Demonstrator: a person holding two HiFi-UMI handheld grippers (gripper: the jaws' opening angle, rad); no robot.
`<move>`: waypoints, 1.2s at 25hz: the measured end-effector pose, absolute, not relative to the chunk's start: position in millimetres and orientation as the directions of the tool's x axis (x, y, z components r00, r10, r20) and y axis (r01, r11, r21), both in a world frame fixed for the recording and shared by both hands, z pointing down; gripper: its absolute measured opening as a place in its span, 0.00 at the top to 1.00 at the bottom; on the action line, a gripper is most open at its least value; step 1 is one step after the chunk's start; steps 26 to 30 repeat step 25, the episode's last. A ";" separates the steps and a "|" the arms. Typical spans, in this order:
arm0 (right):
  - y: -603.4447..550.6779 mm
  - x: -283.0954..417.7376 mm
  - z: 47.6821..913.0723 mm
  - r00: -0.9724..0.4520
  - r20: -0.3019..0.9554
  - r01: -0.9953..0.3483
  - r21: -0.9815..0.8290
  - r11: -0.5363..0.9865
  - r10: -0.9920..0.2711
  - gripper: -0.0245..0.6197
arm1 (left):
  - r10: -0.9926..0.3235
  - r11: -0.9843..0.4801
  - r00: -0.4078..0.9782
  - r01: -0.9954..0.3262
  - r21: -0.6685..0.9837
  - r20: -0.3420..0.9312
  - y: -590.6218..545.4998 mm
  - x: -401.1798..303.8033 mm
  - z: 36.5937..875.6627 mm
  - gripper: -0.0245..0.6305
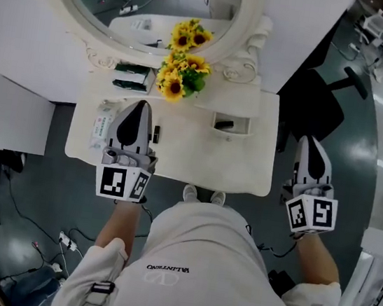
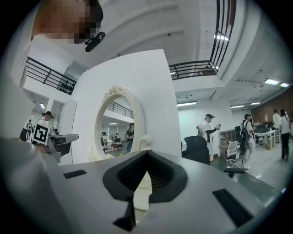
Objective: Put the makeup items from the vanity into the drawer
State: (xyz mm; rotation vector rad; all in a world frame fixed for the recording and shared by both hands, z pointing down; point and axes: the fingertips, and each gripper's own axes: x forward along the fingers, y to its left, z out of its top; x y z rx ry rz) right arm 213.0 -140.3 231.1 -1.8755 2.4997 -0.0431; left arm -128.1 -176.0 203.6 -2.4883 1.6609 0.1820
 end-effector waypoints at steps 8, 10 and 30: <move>-136.4 209.8 233.6 -0.287 0.009 -0.958 -0.027 0.287 -0.958 0.95 | -0.898 -0.400 0.403 -0.915 -0.054 -0.176 -172.4 -119.7 203.6 0.96; -135.3 210.5 234.5 -0.288 0.010 -0.957 -0.028 0.287 -0.958 0.95 | -0.897 -0.403 0.405 -0.914 -0.052 -0.177 -171.8 -119.2 203.6 0.96; -142.4 209.1 230.1 -0.292 0.006 -0.956 -0.023 0.291 -0.957 0.95 | -0.891 -0.416 0.419 -0.908 -0.053 -0.176 -174.1 -115.7 202.9 0.96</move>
